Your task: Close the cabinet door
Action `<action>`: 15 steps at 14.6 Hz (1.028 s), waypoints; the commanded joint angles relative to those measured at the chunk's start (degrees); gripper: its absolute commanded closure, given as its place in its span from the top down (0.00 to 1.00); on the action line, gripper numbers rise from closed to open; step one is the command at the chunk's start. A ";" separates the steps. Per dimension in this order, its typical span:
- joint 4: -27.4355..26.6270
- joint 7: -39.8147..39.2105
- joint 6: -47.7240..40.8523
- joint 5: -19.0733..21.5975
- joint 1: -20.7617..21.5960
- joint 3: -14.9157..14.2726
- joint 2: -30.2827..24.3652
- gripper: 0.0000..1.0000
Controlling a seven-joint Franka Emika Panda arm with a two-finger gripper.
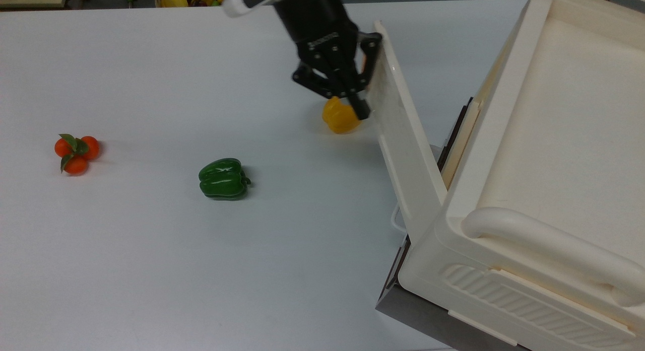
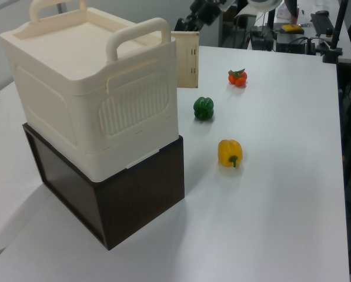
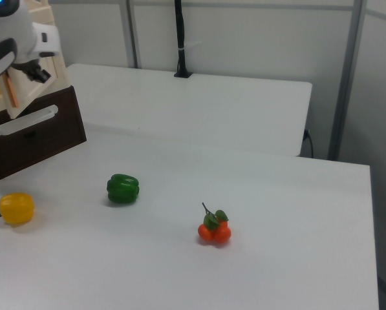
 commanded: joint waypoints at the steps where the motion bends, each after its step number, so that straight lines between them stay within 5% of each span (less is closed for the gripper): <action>1: -1.66 4.74 -0.69 -2.85 0.21 3.81 -1.58 0.00; 6: -1.31 6.07 1.24 -3.47 1.08 8.56 -0.17 0.00; 15: -1.31 6.16 5.73 -5.05 3.02 10.41 1.59 0.00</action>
